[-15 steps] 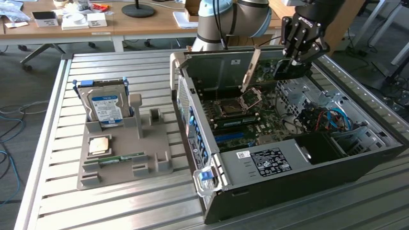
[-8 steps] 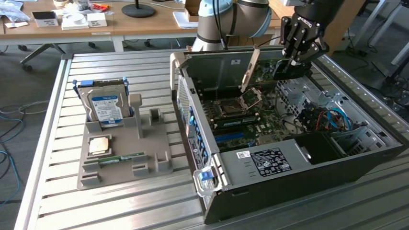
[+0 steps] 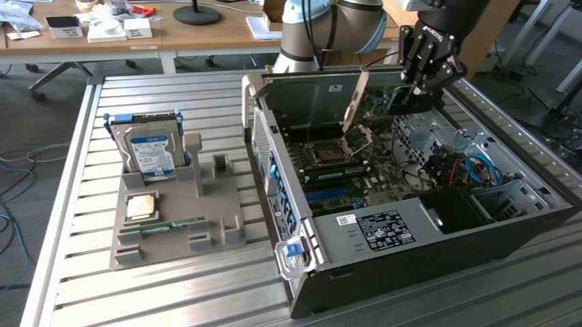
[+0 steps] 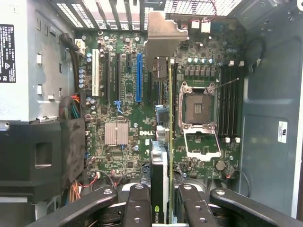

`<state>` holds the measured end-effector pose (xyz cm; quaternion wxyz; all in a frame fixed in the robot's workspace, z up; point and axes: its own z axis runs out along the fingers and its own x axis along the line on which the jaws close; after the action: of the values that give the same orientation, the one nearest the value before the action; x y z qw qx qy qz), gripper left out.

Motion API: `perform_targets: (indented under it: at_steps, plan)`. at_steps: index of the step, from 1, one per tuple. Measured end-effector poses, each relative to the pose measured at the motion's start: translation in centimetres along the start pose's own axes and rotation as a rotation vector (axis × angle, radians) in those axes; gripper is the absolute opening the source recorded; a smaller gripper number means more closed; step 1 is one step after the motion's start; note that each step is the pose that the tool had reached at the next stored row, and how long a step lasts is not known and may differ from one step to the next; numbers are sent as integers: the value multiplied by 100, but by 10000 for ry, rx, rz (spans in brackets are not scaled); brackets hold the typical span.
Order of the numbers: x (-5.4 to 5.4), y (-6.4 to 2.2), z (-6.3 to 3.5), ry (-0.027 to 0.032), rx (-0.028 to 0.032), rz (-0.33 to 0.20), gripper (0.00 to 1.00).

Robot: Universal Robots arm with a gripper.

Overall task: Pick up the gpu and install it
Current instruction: 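Insert the gpu into the slot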

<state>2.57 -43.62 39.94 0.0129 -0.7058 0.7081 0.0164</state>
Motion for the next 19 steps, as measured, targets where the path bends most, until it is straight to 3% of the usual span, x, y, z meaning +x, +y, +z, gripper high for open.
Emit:
perform_targets:
  at_steps: [19]
  plan:
    - [2,4,55,-1,1,2,27]
